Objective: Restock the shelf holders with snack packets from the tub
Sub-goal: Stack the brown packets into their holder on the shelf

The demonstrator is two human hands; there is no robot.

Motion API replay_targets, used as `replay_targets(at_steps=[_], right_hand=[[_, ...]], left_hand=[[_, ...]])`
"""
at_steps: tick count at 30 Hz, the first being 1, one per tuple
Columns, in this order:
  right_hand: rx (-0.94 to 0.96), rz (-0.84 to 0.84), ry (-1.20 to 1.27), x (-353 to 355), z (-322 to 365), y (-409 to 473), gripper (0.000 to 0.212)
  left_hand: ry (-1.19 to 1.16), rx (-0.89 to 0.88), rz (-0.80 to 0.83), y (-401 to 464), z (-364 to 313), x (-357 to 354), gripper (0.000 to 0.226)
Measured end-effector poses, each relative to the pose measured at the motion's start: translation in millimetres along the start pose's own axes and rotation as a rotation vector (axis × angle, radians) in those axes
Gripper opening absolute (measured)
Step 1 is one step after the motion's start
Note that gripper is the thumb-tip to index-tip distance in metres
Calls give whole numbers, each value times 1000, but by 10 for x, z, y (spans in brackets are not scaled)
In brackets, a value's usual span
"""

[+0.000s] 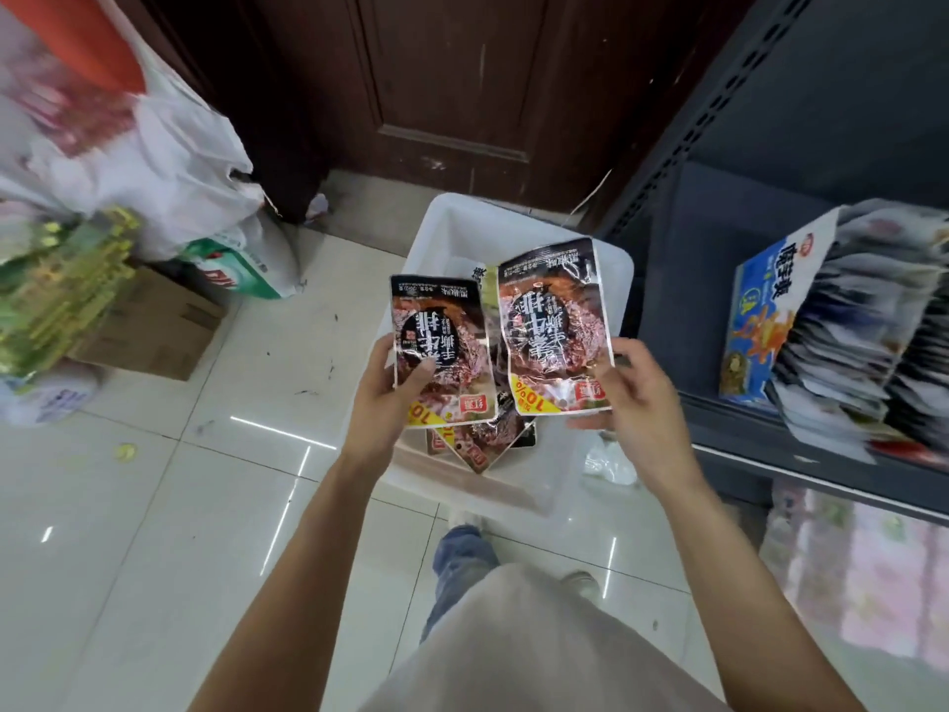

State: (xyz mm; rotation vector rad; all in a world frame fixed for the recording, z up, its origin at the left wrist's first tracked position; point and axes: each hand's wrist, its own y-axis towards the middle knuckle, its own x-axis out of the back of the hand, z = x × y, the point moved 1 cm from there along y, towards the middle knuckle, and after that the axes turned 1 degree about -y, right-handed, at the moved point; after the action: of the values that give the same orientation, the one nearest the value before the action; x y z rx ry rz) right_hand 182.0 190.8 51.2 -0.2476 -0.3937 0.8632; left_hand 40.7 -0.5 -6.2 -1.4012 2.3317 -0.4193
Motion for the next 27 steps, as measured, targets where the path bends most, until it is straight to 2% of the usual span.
replay_targets(at_steps=[5, 9, 12, 15, 19, 23, 25, 27], right_hand=[[175, -128, 148, 418, 148, -383, 18], [282, -340, 291, 1074, 240, -761, 14], [287, -469, 369, 1670, 161, -1074, 21], [263, -583, 427, 2286, -116, -1442, 20], [235, -860, 325, 3155, -541, -2079, 21], [152, -1114, 255, 4023, -941, -2716, 3], [123, -1149, 231, 4406, -1106, -2930, 3], [141, -1145, 307, 4720, -1236, -3038, 8]], left_hand=[[51, -152, 132, -129, -326, -405, 37], [148, -315, 151, -392, -598, -868, 36], [156, -368, 185, -658, -730, -1380, 32], [125, -346, 333, -997, -702, -2033, 38], [326, -447, 510, -1565, -536, -2928, 54], [416, -553, 468, -1972, -380, -3796, 55], [377, -624, 408, -2081, -393, -4219, 58], [380, -701, 347, -2149, -456, -4658, 52]])
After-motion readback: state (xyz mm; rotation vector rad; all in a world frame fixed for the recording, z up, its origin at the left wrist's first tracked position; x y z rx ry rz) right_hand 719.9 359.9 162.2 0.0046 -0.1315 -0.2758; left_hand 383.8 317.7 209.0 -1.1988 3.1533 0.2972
